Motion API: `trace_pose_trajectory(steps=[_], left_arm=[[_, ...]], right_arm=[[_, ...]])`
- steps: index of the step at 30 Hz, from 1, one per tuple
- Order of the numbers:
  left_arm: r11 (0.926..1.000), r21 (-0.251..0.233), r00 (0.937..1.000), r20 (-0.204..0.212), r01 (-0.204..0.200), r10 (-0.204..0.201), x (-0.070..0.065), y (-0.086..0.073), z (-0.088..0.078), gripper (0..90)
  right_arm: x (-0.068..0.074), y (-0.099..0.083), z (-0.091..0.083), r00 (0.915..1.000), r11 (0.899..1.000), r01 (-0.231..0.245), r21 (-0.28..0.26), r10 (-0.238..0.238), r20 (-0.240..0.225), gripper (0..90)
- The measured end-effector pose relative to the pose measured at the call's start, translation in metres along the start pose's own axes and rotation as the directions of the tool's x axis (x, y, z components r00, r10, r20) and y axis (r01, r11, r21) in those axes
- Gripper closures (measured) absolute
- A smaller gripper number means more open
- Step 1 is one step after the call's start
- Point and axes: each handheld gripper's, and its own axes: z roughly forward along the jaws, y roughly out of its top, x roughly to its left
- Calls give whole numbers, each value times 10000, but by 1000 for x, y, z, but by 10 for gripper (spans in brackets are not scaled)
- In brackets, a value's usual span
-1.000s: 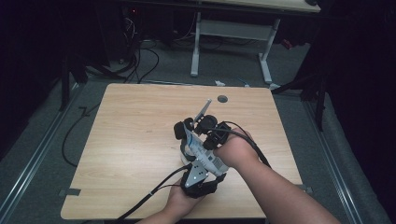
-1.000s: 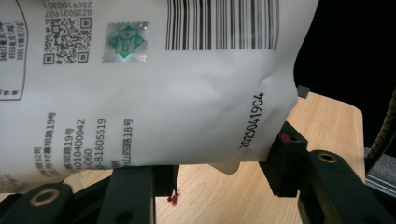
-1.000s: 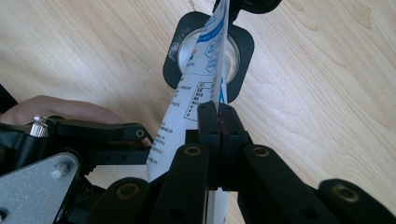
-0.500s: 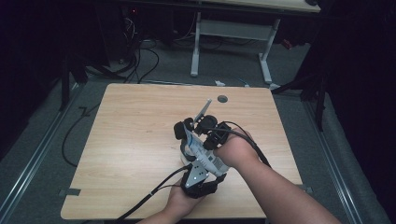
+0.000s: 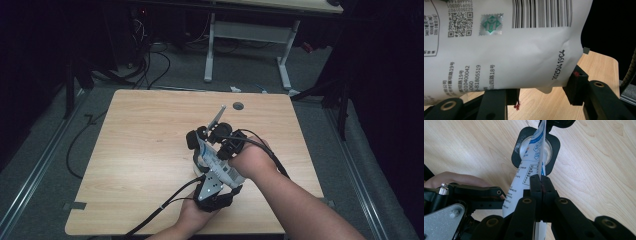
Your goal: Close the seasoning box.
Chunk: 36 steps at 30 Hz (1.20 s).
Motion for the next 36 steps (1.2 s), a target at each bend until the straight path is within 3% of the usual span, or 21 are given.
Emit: trace_pose_trajectory(steps=[36], left_arm=[[9999, -116, 10000, -45, 13, -14, 2, 5, 0, 544]], right_arm=[[-1, 5, -1, 9999, 10000, 94, 24, -94, 103, 900]])
